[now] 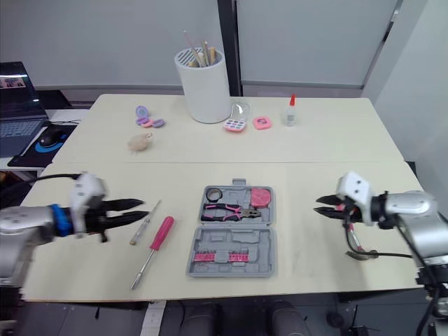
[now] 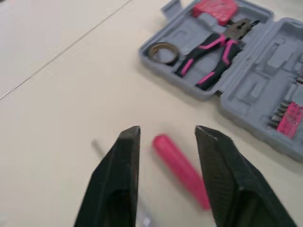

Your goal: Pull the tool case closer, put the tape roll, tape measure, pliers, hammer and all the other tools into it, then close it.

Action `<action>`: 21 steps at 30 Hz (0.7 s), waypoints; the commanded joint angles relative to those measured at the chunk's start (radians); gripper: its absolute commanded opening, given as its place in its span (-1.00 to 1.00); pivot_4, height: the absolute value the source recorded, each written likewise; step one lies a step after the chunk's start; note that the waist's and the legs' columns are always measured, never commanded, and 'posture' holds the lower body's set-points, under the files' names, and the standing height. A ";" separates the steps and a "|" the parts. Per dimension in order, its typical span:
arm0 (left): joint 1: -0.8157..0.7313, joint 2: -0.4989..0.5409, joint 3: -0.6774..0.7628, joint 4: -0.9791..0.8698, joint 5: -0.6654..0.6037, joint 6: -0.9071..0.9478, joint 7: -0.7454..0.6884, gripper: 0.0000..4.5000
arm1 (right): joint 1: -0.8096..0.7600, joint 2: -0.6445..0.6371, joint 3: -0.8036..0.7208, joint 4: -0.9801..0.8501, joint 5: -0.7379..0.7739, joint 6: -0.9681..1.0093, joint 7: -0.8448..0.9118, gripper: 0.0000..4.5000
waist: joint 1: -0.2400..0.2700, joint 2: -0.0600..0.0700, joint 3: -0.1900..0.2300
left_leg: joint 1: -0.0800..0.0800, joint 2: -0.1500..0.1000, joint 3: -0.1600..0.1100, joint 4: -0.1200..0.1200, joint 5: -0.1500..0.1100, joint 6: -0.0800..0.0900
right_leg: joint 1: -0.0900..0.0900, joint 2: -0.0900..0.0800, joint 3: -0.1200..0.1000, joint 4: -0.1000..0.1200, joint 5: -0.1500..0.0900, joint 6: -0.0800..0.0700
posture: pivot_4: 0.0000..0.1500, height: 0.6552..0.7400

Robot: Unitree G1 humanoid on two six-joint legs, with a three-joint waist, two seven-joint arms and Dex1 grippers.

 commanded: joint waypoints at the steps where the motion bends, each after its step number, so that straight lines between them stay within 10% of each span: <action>1: 0.000 0.105 0.095 0.139 -0.032 0.024 -0.094 0.41 | 0.037 -0.108 -0.135 -0.009 0.074 0.080 0.057 0.12 | 0.002 0.001 0.001 | 0.000 0.000 0.001 0.000 0.000 0.000 | 0.000 -0.001 0.000 -0.001 0.000 0.000 | 1.00 1.00; 5: -0.015 0.150 0.101 0.257 -0.011 -0.008 -0.124 0.96 | 0.140 -0.180 -0.209 0.009 0.076 0.095 0.086 0.55 | 0.009 0.001 0.001 | -0.001 -0.001 0.001 -0.001 0.000 0.000 | 0.000 -0.002 -0.001 -0.002 0.000 0.000 | 1.00 1.00; 8: -0.049 0.142 0.088 0.322 0.002 -0.037 -0.108 1.00 | 0.142 -0.160 -0.242 0.063 0.073 0.076 0.035 0.97 | 0.005 0.001 0.001 | -0.001 -0.001 0.002 -0.001 0.000 0.000 | 0.000 -0.002 0.000 -0.002 0.000 0.000 | 1.00 1.00; 21: -0.061 0.114 0.057 0.340 0.058 -0.135 -0.058 1.00 | 0.162 -0.147 -0.251 0.159 0.042 -0.004 -0.015 0.97 | 0.001 0.002 0.001 | -0.006 0.000 0.003 0.000 0.000 0.000 | -0.007 -0.002 0.001 -0.001 0.000 0.000 | 1.00 1.00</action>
